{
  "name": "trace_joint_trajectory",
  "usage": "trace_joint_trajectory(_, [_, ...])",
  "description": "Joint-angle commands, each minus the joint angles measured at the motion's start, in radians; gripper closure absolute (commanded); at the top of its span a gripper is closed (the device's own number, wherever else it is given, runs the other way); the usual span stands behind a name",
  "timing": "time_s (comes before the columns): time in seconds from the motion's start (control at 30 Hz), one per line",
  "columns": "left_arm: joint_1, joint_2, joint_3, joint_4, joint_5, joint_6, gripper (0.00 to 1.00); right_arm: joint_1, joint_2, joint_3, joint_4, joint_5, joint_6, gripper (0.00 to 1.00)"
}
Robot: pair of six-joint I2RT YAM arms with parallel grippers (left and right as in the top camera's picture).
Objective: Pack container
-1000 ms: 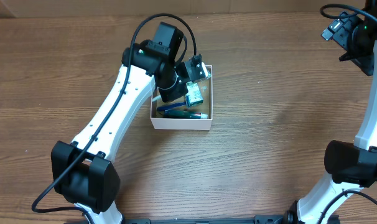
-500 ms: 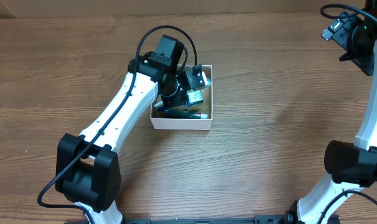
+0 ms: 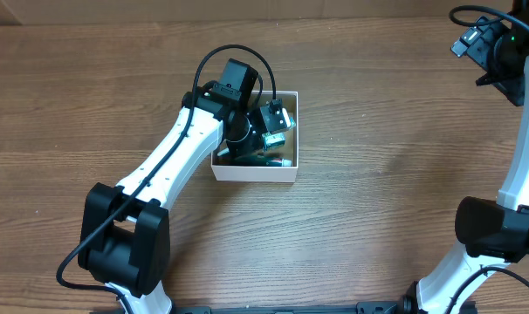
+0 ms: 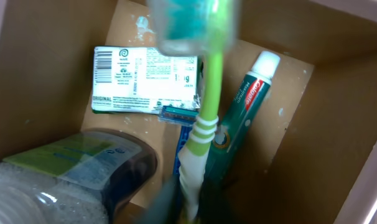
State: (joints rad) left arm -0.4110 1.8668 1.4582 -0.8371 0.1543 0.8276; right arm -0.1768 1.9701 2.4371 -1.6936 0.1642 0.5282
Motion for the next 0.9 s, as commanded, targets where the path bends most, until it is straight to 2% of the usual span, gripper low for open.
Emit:
trace_joint_trajectory(0.0, [-0.004, 0.011, -0.016, 0.008, 0.021, 0.010, 0.63, -0.003, -0.010, 0.004, 0.005, 0.006, 0.007, 0.00])
trace_joint_trajectory(0.13, [-0.004, 0.011, -0.016, 0.014, -0.010, 0.010, 0.58, -0.003, -0.010, 0.004, 0.005, 0.006, 0.007, 0.00])
trace_joint_trajectory(0.33, [-0.005, 0.002, 0.045, 0.003, -0.051, -0.057, 0.59, -0.003, -0.010, 0.004, 0.005, 0.006, 0.007, 0.00])
trace_joint_trajectory(0.7, [-0.126, -0.078, 0.410, -0.203, -0.064, -0.085, 0.51, -0.003, -0.010, 0.004, 0.005, 0.006, 0.007, 0.00])
trace_joint_trajectory(0.77, [-0.143, -0.097, 0.462, -0.221, -0.145, -0.177, 0.48, -0.003, -0.010, 0.004, 0.005, 0.006, 0.007, 0.00])
trace_joint_trajectory(0.8, [-0.146, -0.112, 0.494, -0.225, -0.229, -0.314, 0.30, -0.003, -0.010, 0.004, 0.005, 0.006, 0.007, 0.00])
trace_joint_trajectory(0.83, [-0.144, -0.127, 0.528, -0.244, -0.334, -0.481, 0.00, -0.003, -0.010, 0.004, 0.005, 0.006, 0.007, 0.00])
trace_joint_trajectory(0.87, [-0.136, -0.140, 0.555, -0.272, -0.414, -0.600, 0.00, -0.003, -0.010, 0.004, 0.005, 0.006, 0.007, 0.00])
